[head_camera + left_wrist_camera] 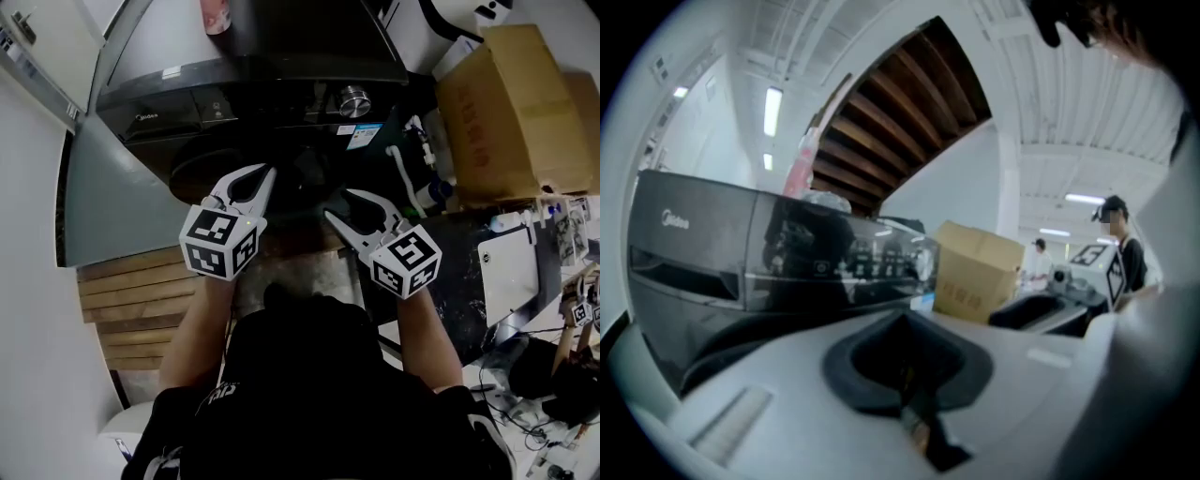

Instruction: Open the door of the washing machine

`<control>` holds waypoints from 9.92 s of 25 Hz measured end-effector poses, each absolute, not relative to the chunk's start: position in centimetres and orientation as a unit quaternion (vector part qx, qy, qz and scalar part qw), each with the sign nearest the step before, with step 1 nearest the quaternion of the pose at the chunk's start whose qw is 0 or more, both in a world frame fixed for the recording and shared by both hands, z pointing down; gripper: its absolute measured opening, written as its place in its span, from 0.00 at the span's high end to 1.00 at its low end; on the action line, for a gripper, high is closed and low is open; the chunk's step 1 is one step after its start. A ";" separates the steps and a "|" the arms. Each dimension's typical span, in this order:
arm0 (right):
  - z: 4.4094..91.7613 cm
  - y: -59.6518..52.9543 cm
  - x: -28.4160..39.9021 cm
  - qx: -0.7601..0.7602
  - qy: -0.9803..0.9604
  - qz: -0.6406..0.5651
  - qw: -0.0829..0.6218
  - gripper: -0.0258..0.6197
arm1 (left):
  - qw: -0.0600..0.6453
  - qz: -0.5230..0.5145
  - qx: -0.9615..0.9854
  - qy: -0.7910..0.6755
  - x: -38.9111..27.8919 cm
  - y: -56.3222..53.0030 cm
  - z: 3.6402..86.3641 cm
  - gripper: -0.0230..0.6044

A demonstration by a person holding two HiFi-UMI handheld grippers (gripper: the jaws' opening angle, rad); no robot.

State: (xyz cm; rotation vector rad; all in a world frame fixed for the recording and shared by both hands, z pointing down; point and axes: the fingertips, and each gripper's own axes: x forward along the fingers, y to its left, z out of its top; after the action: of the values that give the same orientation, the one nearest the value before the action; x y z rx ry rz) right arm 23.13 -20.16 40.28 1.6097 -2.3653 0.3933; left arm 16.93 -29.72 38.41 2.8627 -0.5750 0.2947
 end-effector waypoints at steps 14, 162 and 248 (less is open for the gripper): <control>43.8 -26.6 25.0 0.498 -0.819 0.151 0.241 0.43 | 0.129 0.093 0.964 -0.212 16.3 -33.1 39.1 0.95; 51.3 -8.5 9.6 0.317 -0.911 0.146 0.219 0.91 | 0.170 0.225 0.773 -0.569 -11.2 -16.1 46.2 0.73; 41.9 -24.6 19.0 0.497 -0.845 0.127 0.148 0.97 | 0.150 0.122 0.898 -0.396 5.0 -33.1 40.3 0.86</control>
State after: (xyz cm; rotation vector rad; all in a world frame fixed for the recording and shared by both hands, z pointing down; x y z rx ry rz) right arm 19.00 -24.57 41.91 1.4303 -2.4311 0.3659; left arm 5.01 -33.12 40.31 2.5803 -1.1372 0.3494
